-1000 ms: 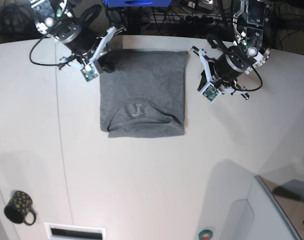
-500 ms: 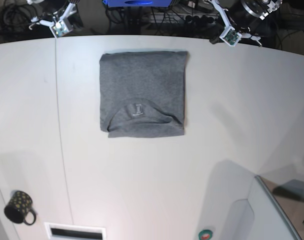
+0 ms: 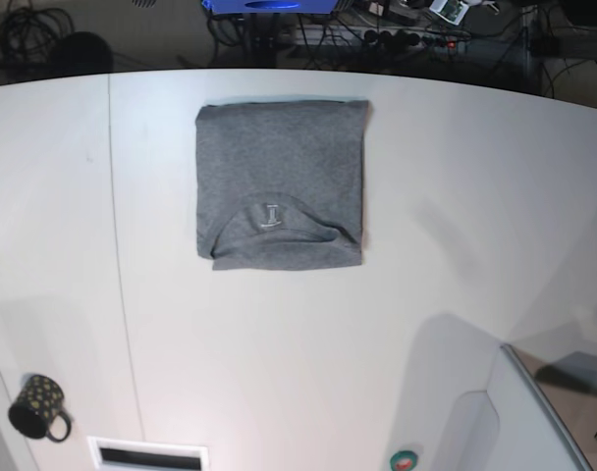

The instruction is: Layout the t-shirt on the table in an organized manner, then fold the t-shirt properly

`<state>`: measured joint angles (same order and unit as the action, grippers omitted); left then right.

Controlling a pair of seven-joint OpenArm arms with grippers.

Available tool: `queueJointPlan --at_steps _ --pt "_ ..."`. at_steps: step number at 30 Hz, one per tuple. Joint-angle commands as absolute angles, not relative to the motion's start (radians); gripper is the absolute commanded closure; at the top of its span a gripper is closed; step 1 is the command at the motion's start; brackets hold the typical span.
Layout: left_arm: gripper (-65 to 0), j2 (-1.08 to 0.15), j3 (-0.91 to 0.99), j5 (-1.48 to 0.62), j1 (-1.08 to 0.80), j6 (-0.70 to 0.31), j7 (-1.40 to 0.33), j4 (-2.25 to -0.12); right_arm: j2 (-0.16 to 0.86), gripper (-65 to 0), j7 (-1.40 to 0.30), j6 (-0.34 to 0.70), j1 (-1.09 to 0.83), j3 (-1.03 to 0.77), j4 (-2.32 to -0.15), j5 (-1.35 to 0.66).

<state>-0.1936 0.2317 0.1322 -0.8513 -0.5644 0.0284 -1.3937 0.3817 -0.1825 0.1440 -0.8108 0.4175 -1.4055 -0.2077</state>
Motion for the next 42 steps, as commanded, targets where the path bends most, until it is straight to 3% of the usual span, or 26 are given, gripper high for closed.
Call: queueJointPlan --at_steps 1,5,11,13,16,19,24,30,33,42 --pt "0.0 -0.185 0.232 0.127 -0.851 -0.57 0.073 -1.331 0.39 0.0 -0.171 0.142 -0.8 0.429 -1.362 -0.209" --pt "0.0 -0.145 0.232 0.137 -0.734 -0.568 0.194 -1.024 0.352 0.0 -0.171 0.142 -0.679 0.479 -1.153 -0.211" --pt "0.0 -0.15 0.239 0.137 -0.483 -0.568 0.452 -0.444 0.255 0.0 -0.154 0.142 -0.421 0.573 -0.661 -0.211" --pt "0.0 -0.174 0.231 0.137 -0.384 -0.568 0.524 -0.245 0.216 0.0 -0.068 0.142 -0.34 0.59 -0.458 -0.211" --pt "0.0 -0.193 0.231 0.139 -0.26 -0.568 0.582 -0.053 0.165 -0.2 0.193 0.14 -0.262 0.588 -0.208 -0.211" --pt "0.0 -0.199 0.231 0.139 -0.209 -0.568 0.57 -0.048 0.13 -0.2 0.374 0.139 -0.222 0.587 -0.097 -0.213" --pt "0.0 -0.202 0.148 0.159 -0.16 -0.553 0.499 -0.093 0.104 -0.2 0.389 0.137 -0.211 0.585 -0.111 -0.214" --pt "0.0 -0.206 -0.019 0.179 -0.165 -0.28 0.492 -0.108 0.071 -0.2 0.39 0.137 -0.219 0.585 -0.139 -0.214" --pt "0.0 -0.206 -0.111 0.179 -0.17 -0.202 0.489 -0.104 0.064 -0.2 0.39 0.137 -0.219 0.585 -0.139 -0.214" --pt "0.0 -0.206 -0.213 0.171 -0.159 -0.145 0.489 -0.107 0.064 -0.2 0.39 0.137 -0.196 0.587 -0.139 -0.214"
